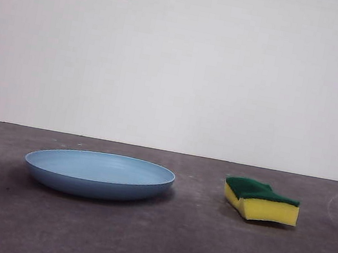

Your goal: Pick up the plate,pick up the cloth,clean the plate with the cloth

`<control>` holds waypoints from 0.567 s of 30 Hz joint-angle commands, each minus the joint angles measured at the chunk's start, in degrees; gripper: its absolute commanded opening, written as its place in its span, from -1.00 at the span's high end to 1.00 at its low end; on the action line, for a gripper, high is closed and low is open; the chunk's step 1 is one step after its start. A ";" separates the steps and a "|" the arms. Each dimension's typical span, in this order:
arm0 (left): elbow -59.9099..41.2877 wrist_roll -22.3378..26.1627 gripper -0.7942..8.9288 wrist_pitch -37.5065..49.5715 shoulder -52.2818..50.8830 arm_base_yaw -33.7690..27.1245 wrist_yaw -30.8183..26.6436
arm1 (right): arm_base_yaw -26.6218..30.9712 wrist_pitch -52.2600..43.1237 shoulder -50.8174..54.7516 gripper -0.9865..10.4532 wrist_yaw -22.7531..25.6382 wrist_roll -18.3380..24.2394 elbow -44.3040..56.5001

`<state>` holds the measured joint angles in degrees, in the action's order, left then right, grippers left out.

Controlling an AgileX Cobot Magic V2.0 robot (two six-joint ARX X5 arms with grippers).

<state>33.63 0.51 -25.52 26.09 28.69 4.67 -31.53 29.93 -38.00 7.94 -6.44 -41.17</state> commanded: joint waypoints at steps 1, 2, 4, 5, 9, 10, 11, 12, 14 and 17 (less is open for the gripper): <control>0.15 -2.21 0.84 -0.98 -0.37 0.20 -0.11 | -0.09 -0.52 0.07 0.82 -0.09 -3.82 0.22; 0.15 -2.21 0.84 -1.57 -0.37 0.20 -0.15 | -0.09 -0.50 0.07 0.82 -0.13 -3.80 0.22; 0.15 -2.21 0.84 -2.67 0.07 0.17 -0.11 | -0.09 -0.50 0.07 0.82 -0.13 -3.80 0.22; 0.15 -2.21 0.84 -3.10 0.11 0.17 -0.11 | -0.09 -0.50 0.07 0.82 -0.11 -3.80 0.22; 0.15 -2.21 0.84 -4.00 0.66 0.20 -0.09 | -0.04 -0.50 0.09 0.82 -0.04 -3.80 0.22; 0.15 -2.21 0.84 -4.15 0.79 0.20 -0.09 | -0.04 -0.50 0.09 0.82 -0.07 -3.80 0.22; 0.15 -2.21 0.84 -4.22 0.85 0.20 -0.09 | -0.04 -0.50 0.09 0.82 -0.07 -3.80 0.22; 0.15 -2.21 0.84 -4.22 0.90 0.20 -0.09 | -0.04 -0.50 0.09 0.82 -0.13 -3.80 0.22; 0.15 -2.21 0.84 -4.20 0.90 0.20 -0.09 | -0.04 -0.50 0.09 0.82 -0.11 -3.80 0.22; 0.15 -1.38 0.84 -4.22 0.90 0.20 -0.15 | -0.04 -0.50 0.09 0.82 -0.07 -3.80 0.22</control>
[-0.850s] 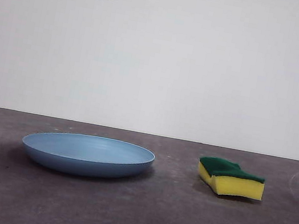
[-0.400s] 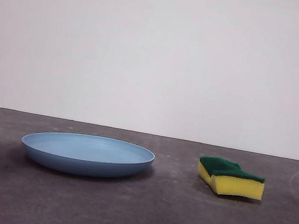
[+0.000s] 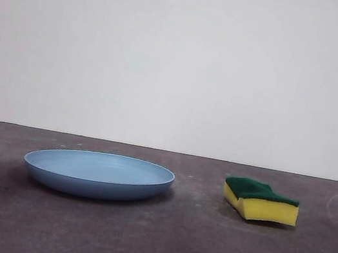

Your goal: Pick up the plate,pick up the cloth,clean the plate with the cloth

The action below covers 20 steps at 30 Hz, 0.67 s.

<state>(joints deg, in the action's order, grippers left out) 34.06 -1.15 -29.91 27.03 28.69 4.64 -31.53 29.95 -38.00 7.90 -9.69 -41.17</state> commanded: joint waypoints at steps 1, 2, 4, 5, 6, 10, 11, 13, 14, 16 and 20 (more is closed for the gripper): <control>-0.28 4.02 0.84 0.20 -0.09 0.17 -1.05 | -0.04 -0.52 0.11 0.82 -0.04 -0.55 0.22; -0.28 6.19 0.84 0.26 -0.59 0.02 -2.73 | -0.04 -0.52 0.13 0.82 -0.04 -0.55 0.22; -0.28 8.17 0.84 0.20 -2.80 -1.68 -6.38 | -0.04 -0.52 0.15 0.82 -0.04 -0.55 0.22; -0.33 9.03 0.84 0.26 -3.76 -3.08 -6.45 | -0.04 -0.52 0.15 0.82 -0.09 -0.55 0.22; -0.39 9.07 0.84 0.33 -4.59 -4.50 -5.66 | -0.04 -0.52 0.13 0.82 -0.11 -0.55 0.22; -2.27 8.70 0.84 2.14 -9.42 -12.00 -1.84 | -0.04 -0.52 0.15 0.82 -0.04 -0.55 0.22; -3.41 8.72 0.84 3.28 -10.84 -13.88 -1.18 | -0.04 -0.52 0.15 0.82 -0.02 -0.55 0.22; -6.08 8.70 0.84 5.79 -13.42 -16.96 -1.09 | -0.04 -0.52 0.15 0.82 -0.04 -0.55 0.22; -7.63 8.68 0.84 6.80 -14.95 -18.38 -1.09 | -0.04 -0.52 0.15 0.82 -0.04 -0.55 0.22; -10.56 8.66 0.84 8.44 -17.66 -20.55 -1.11 | -0.04 -0.52 0.15 0.82 -0.07 -0.55 0.22; -16.50 8.68 0.84 10.91 -22.14 -23.80 -1.22 | -0.04 -0.52 0.13 0.82 -0.04 -0.55 0.22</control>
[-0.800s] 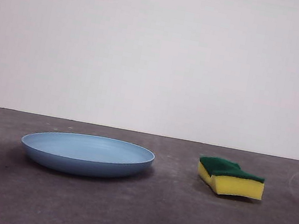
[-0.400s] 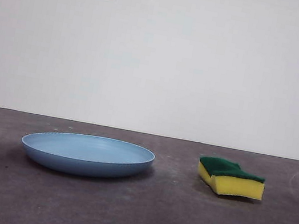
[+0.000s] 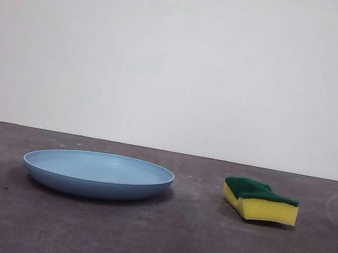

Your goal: Pick up the plate,pick up the cloth,clean the plate with the cloth

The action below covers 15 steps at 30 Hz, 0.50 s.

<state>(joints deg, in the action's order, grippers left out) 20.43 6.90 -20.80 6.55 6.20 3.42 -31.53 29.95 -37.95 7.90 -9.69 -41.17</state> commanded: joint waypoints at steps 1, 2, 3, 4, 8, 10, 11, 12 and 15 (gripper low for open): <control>-4.22 0.63 0.84 2.56 -2.34 -1.88 0.02 | -0.04 -0.52 0.11 0.82 -0.04 -0.55 0.22; -5.84 0.61 0.84 3.69 -2.99 -2.45 0.02 | -0.04 -0.52 0.11 0.82 -0.04 -0.55 0.22; -7.45 0.44 0.84 4.87 -3.50 -2.97 0.02 | -0.04 -0.52 0.11 0.82 -0.04 -0.55 0.22; -8.85 0.20 0.84 5.99 -3.89 -3.39 0.02 | -0.04 -0.52 0.11 0.82 -0.07 -0.55 0.22; -14.14 -1.86 0.84 9.81 -5.29 -4.76 0.00 | -0.04 -0.52 0.11 0.82 -0.04 -0.55 0.22; -16.44 -3.10 0.84 11.41 -5.81 -5.27 0.04 | -0.04 -0.52 0.11 0.82 -0.04 -0.55 0.22; -17.38 -3.85 0.84 11.87 -6.08 -5.42 0.02 | -0.04 -0.52 0.11 0.82 -0.04 -0.55 0.22; -18.16 -4.20 0.84 12.26 -6.38 -5.57 0.07 | -0.04 -0.52 0.11 0.82 -0.04 -0.55 0.22; -20.00 -5.73 0.84 12.44 -6.45 -5.92 0.15 | -0.04 -0.52 0.09 0.82 -0.04 -0.55 0.22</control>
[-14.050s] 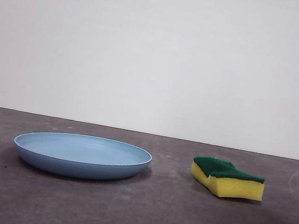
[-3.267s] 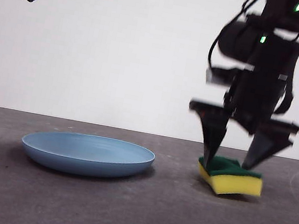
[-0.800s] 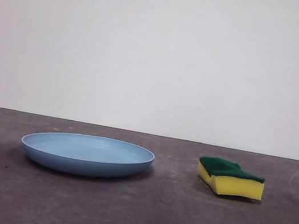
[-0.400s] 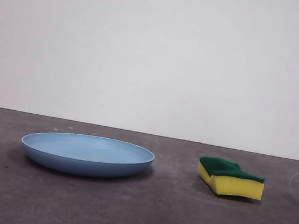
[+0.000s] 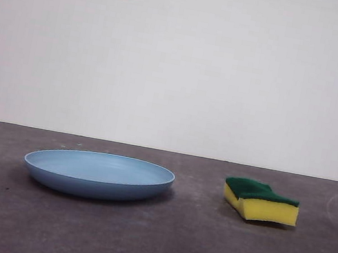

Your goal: Pick up the plate,pick up the cloth,clean the plate with the cloth

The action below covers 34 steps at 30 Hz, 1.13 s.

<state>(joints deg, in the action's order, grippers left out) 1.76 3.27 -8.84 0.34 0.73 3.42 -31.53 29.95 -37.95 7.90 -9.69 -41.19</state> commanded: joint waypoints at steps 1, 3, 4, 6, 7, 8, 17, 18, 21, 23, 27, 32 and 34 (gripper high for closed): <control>-1.55 -2.64 0.84 -0.33 -0.24 -0.52 0.11 | -0.04 -0.52 0.11 0.82 -0.04 -0.55 0.24; -1.55 -3.04 0.84 -1.88 -0.24 -0.52 0.04 | -0.04 -0.52 0.11 0.82 -0.04 -0.55 0.24; -1.55 -3.28 0.84 -1.73 -0.24 -0.50 0.04 | -0.04 -0.52 0.11 0.82 -0.04 -0.55 0.24; -1.55 -3.80 0.84 -1.66 -0.24 -0.50 0.02 | -0.04 -0.52 0.11 0.82 -0.04 -0.55 0.24; -1.55 -3.82 0.84 -1.51 -0.22 -0.50 0.04 | -0.04 -0.52 0.11 0.82 -0.04 -0.55 0.24; -1.55 -3.72 0.84 -1.49 -0.22 -0.50 0.00 | -0.04 -0.52 0.11 0.82 -0.04 -0.55 0.24; -1.55 -3.69 0.84 -1.49 -0.22 -0.50 -0.26 | -0.04 -0.52 0.11 0.82 -0.04 -0.55 0.24; -1.55 -3.69 0.84 -1.49 -0.22 -0.50 -0.24 | -0.04 -0.52 0.11 0.82 -0.04 -0.55 0.24; -1.55 -3.69 0.84 -1.49 -0.22 -0.50 -0.26 | -0.04 -0.52 0.11 0.82 -0.04 -0.55 0.24; -1.55 -3.69 0.84 -1.49 -0.22 -0.50 -0.26 | -0.04 -0.52 0.11 0.82 -0.04 -0.55 0.24; -1.55 -3.69 0.84 -1.49 -0.22 -0.50 -0.26 | -0.04 -0.52 0.11 0.82 -0.04 -0.55 0.24; -1.55 -3.69 0.84 -1.49 -0.22 -0.50 -0.24 | 0.20 -0.57 1.40 0.82 0.28 3.43 0.26; -1.55 -3.69 0.84 -1.49 -0.22 -0.50 -0.24 | 1.57 -0.79 3.45 0.82 1.46 6.62 0.50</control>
<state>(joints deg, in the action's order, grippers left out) 0.99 -0.08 -10.39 0.27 0.43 3.20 -30.63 29.95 -35.73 8.78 -6.37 -41.17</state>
